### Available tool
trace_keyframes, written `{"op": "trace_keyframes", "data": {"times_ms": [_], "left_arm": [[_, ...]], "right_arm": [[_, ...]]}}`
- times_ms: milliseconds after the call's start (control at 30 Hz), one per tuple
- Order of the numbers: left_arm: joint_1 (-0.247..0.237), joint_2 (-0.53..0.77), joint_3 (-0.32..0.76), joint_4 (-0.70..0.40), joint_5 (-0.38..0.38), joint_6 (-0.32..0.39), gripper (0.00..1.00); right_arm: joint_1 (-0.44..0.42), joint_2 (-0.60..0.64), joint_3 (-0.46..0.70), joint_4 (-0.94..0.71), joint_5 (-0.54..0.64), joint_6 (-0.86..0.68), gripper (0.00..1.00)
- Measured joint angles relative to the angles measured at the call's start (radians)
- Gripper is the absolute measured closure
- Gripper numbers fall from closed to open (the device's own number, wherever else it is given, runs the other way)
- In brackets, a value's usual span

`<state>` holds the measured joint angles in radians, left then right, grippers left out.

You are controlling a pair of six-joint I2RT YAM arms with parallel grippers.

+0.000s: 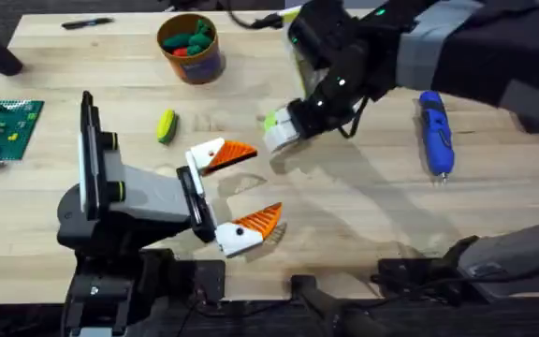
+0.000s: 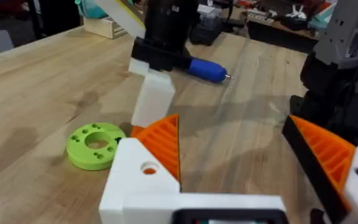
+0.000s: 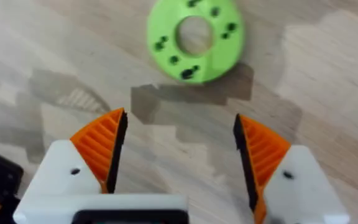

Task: Pick up the gripper from the table and insert it into the empty holder that is missing its gripper. Then pick up a screw, insert it into the mounting hole, and use the screwdriver to tighten it. Finally, clean up the table by picking up the vegetable and placing it into the bucket.

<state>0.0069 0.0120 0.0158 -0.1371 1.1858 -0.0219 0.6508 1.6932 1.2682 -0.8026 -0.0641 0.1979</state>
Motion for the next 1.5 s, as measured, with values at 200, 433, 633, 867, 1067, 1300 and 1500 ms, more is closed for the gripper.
{"op": "trace_keyframes", "data": {"times_ms": [200,433,633,867,1067,1300,1500], "left_arm": [[0.000,0.000,0.000,0.000,0.000,0.000,0.015],[0.000,0.000,0.000,0.000,0.000,0.000,0.015],[0.000,0.000,0.000,0.000,0.000,0.000,0.015],[0.000,0.000,0.000,0.000,0.000,0.000,0.014],[0.000,0.000,0.000,0.000,0.000,0.000,0.016],[0.000,0.000,0.000,0.000,0.000,0.000,0.015],[0.000,0.000,0.000,0.000,0.000,0.000,0.015]], "right_arm": [[0.064,0.032,0.054,-0.031,0.019,-0.061,0.015],[0.067,0.103,0.093,0.026,0.075,-0.098,0.214],[0.066,0.103,0.093,0.042,0.080,-0.101,0.538],[0.066,0.103,0.093,0.042,0.080,-0.101,0.622],[0.066,0.172,0.095,0.042,0.086,-0.102,0.632],[0.067,0.183,0.097,0.044,0.128,-0.101,0.631],[0.067,0.183,0.097,0.058,0.152,-0.102,0.628]]}}
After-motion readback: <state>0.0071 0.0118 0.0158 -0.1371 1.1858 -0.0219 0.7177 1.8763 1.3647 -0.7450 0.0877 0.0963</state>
